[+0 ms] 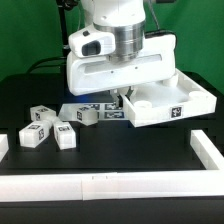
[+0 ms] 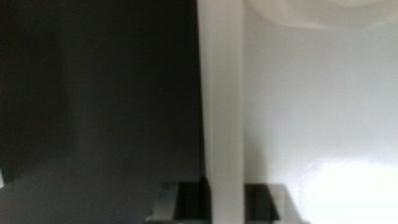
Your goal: Assemble one leg
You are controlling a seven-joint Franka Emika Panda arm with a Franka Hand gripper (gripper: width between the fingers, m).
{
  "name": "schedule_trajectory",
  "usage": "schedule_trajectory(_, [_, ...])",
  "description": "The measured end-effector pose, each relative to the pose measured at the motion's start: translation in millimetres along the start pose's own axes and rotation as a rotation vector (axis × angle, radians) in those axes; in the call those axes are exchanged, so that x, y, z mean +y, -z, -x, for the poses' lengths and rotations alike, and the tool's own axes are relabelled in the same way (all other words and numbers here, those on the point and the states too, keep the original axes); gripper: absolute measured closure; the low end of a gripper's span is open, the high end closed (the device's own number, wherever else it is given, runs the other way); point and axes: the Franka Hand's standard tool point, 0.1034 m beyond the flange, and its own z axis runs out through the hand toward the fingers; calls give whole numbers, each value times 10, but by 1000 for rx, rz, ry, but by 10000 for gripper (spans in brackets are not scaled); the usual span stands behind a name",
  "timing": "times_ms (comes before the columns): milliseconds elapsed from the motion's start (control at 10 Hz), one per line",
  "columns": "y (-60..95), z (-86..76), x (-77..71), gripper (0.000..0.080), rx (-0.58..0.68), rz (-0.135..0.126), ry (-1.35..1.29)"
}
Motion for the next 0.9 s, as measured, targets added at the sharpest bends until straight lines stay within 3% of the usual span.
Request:
schedule_trajectory(300, [-21, -97, 418, 748, -44, -4, -187])
schedule_trajectory(400, [-15, -113, 481, 748, -57, -27, -218])
schedule_trajectory(500, [-36, -103, 493, 748, -52, -57, -250])
schedule_trajectory(900, [-80, -128, 486, 748, -58, -52, -254])
